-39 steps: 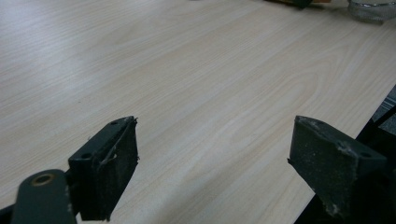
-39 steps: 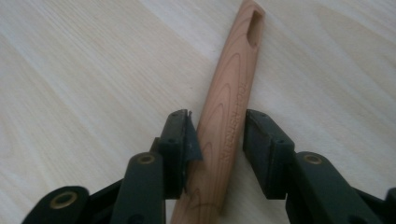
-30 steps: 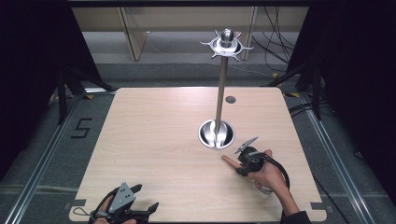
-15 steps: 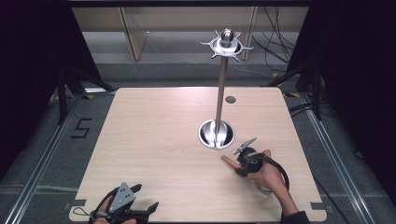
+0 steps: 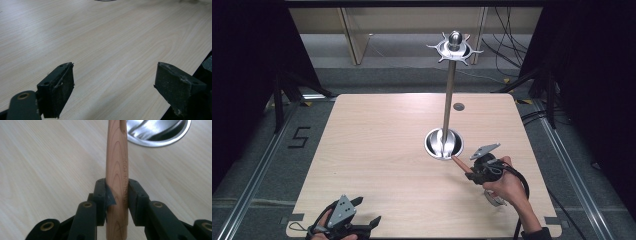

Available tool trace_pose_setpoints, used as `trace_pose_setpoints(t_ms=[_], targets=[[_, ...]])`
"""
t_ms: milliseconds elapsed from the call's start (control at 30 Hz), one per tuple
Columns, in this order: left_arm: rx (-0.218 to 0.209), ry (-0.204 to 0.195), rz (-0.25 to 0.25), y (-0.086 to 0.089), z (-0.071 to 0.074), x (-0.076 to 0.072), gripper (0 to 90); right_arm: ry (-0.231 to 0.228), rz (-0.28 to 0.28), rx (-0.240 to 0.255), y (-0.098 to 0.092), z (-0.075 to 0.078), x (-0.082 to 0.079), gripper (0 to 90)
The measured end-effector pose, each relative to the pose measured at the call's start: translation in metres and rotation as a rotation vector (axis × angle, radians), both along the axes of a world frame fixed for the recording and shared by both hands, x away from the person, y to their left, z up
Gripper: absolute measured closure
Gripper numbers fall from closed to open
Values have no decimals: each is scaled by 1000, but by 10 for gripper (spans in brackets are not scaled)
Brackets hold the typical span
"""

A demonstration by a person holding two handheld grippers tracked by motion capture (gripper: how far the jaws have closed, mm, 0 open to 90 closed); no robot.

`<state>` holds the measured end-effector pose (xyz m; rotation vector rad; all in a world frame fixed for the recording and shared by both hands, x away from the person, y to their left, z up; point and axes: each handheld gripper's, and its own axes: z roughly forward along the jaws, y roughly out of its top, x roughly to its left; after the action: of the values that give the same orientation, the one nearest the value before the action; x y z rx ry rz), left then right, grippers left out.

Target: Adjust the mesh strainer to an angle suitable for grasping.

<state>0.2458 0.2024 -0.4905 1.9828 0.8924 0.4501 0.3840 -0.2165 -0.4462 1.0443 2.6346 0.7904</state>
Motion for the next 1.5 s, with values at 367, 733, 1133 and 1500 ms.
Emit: trace_pose_setpoints(t_ms=[367,733,1133,1500], targets=[[11,-1,-6,0,1,1,151,-91,-40,159,-18,25,-3,714],[27,-12,-13,2,0,2,152,-209,-96,302,-25,50,0,714],[19,-9,-10,2,0,2,151,-355,-120,440,-18,92,19,714],[0,2,-1,0,-1,1,151,-407,-176,514,-23,120,38,714]])
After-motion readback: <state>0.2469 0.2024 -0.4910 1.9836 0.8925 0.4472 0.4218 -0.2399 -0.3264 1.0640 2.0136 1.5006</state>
